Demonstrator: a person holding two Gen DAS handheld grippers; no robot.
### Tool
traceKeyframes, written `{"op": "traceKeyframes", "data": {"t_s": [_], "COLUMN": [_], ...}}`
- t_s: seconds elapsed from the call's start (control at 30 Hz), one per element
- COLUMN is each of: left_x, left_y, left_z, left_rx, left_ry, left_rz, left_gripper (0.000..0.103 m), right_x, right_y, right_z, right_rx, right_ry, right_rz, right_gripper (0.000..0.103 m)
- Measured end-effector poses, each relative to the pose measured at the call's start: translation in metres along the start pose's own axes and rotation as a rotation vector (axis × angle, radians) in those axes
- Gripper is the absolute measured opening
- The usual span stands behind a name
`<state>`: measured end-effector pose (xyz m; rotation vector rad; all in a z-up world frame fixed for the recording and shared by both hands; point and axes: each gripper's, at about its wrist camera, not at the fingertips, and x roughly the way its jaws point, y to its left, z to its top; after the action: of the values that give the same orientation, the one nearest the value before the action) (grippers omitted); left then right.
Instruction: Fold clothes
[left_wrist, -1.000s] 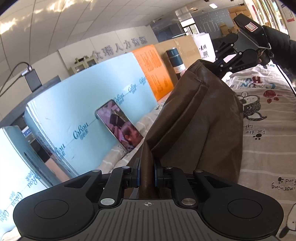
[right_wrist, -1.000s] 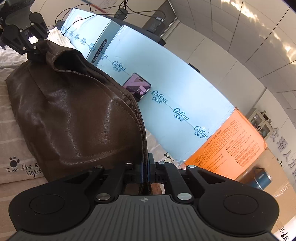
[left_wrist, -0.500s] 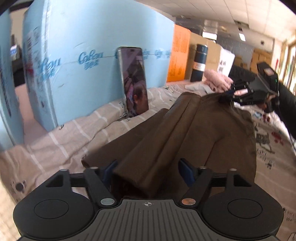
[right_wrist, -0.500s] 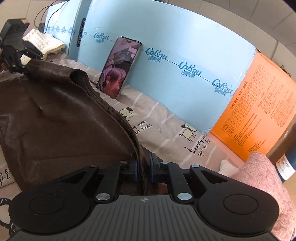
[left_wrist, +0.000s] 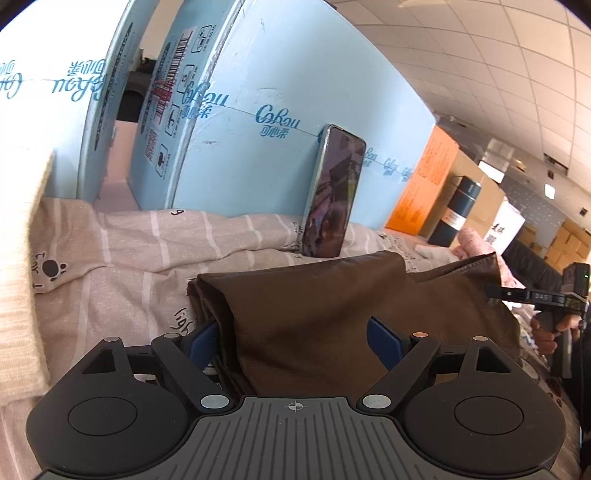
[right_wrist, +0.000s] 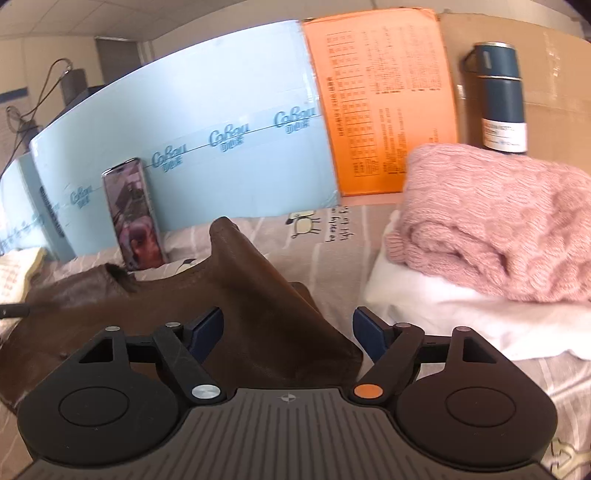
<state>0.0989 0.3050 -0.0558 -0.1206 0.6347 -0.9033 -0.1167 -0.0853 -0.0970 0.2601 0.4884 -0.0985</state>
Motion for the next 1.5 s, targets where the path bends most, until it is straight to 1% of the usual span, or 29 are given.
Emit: {"op": "traceKeyframes", "data": {"t_s": [0.07, 0.13, 0.23, 0.3, 0.4, 0.47, 0.53, 0.57, 0.6, 0.67, 0.73, 0.83, 0.9, 0.97, 1.03, 1.1, 1.23, 1.3, 1.37, 1.4, 1.43, 1.47, 1.5], "left_x": [0.004, 0.004, -0.006, -0.013, -0.024, -0.025, -0.023, -0.018, -0.015, -0.010, -0.011, -0.018, -0.023, -0.029, -0.034, -0.035, -0.031, -0.031, -0.030, -0.030, -0.030, -0.030, -0.030], "left_y": [-0.008, -0.013, -0.015, -0.018, -0.024, -0.030, -0.039, -0.045, -0.049, -0.053, -0.056, -0.058, -0.059, -0.062, -0.066, -0.071, -0.074, -0.073, -0.073, -0.073, -0.073, -0.073, -0.073], "left_z": [0.000, -0.001, -0.002, -0.004, -0.010, -0.015, -0.020, -0.023, -0.025, -0.028, -0.029, -0.032, -0.037, -0.045, -0.053, -0.056, -0.057, -0.057, -0.057, -0.057, -0.057, -0.057, -0.057], "left_rx": [0.015, 0.020, -0.035, -0.068, -0.094, -0.094, -0.072, -0.043, -0.023, -0.002, 0.009, 0.013, 0.015, 0.030, 0.054, 0.087, 0.100, 0.096, 0.098, 0.098, 0.098, 0.098, 0.097], "left_ry": [0.001, -0.010, -0.033, -0.045, -0.059, -0.052, -0.032, -0.006, 0.014, 0.041, 0.051, 0.044, 0.048, 0.057, 0.062, 0.066, 0.084, 0.084, 0.085, 0.086, 0.086, 0.085, 0.084], "left_rz": [0.065, 0.157, 0.243, 0.277, 0.258, 0.252, 0.260, 0.264, 0.268, 0.293, 0.313, 0.324, 0.321, 0.310, 0.303, 0.298, 0.282, 0.279, 0.279, 0.279, 0.279, 0.279, 0.277], "left_gripper": [0.087, 0.087, 0.088, 0.093, 0.096, 0.097, 0.097, 0.097, 0.097, 0.097, 0.097, 0.097, 0.097, 0.098, 0.100, 0.102, 0.103, 0.103, 0.103, 0.103, 0.103, 0.103, 0.103], "right_x": [-0.007, -0.011, -0.015, -0.026, -0.052, -0.070, -0.084, -0.089, -0.094, -0.099, -0.094, -0.082, -0.071, -0.065, -0.058, -0.051, -0.044, -0.039, -0.036, -0.035, -0.033, -0.032, -0.031], "right_y": [0.000, -0.001, -0.004, -0.006, -0.005, -0.003, 0.000, 0.001, 0.002, 0.004, 0.005, 0.006, 0.006, 0.010, 0.013, 0.017, 0.028, 0.033, 0.035, 0.036, 0.035, 0.034, 0.034], "right_z": [-0.004, -0.007, -0.009, -0.014, -0.023, -0.029, -0.035, -0.038, -0.042, -0.047, -0.051, -0.054, -0.055, -0.054, -0.057, -0.060, -0.064, -0.064, -0.066, -0.066, -0.066, -0.067, -0.068], "right_rx": [0.047, 0.092, 0.169, 0.235, 0.344, 0.426, 0.505, 0.548, 0.591, 0.670, 0.728, 0.792, 0.827, 0.834, 0.848, 0.861, 0.893, 0.880, 0.880, 0.880, 0.875, 0.868, 0.861], "right_ry": [-0.036, -0.065, -0.061, -0.057, -0.071, -0.067, -0.050, -0.036, -0.022, 0.009, 0.042, 0.095, 0.110, 0.090, 0.038, -0.016, -0.153, -0.203, -0.249, -0.268, -0.271, -0.273, -0.268], "right_rz": [-0.053, -0.100, -0.189, -0.239, -0.236, -0.244, -0.251, -0.252, -0.253, -0.237, -0.197, -0.133, -0.124, -0.115, -0.109, -0.103, -0.152, -0.135, -0.087, -0.084, -0.088, -0.092, -0.113], "right_gripper": [0.082, 0.084, 0.084, 0.084, 0.085, 0.089, 0.093, 0.096, 0.097, 0.098, 0.098, 0.098, 0.098, 0.098, 0.098, 0.101, 0.102, 0.099, 0.098, 0.096, 0.087, 0.075, 0.067]}}
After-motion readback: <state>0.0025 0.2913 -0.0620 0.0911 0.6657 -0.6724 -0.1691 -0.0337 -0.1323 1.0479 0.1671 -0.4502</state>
